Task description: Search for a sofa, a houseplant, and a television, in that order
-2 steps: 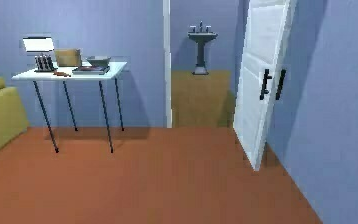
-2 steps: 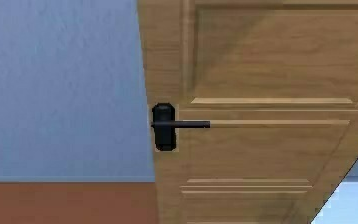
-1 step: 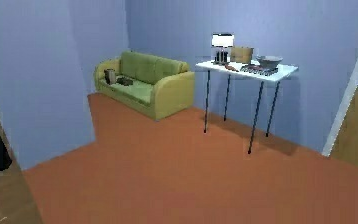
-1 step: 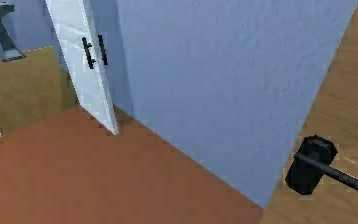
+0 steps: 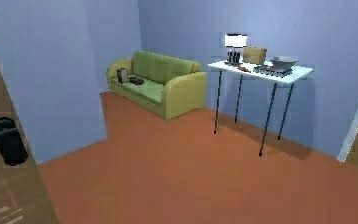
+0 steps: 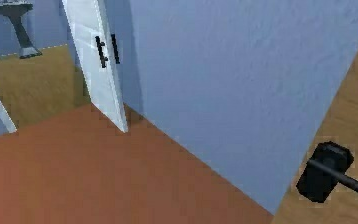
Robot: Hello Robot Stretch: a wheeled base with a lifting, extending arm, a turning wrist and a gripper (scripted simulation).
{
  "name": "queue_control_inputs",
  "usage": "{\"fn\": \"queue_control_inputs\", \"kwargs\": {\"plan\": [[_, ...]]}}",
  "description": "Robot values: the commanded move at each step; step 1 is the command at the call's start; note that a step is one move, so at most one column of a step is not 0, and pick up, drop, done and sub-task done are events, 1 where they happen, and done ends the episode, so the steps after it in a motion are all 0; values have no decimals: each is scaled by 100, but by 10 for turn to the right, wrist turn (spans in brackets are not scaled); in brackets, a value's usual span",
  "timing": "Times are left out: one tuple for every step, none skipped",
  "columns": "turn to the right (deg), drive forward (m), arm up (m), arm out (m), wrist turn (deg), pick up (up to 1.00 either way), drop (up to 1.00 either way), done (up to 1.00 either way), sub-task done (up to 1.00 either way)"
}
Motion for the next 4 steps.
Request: {"fn": "queue_control_inputs", "kwargs": {"plan": [[0, 100, 0, 0, 0, 0, 0, 0, 0], [-30, 0, 0, 0, 0, 0, 0, 0, 0], [0, 95, 0, 0, 0, 0, 0, 0, 0], [-90, 0, 0, 0, 0, 0, 0, 0, 0]]}}
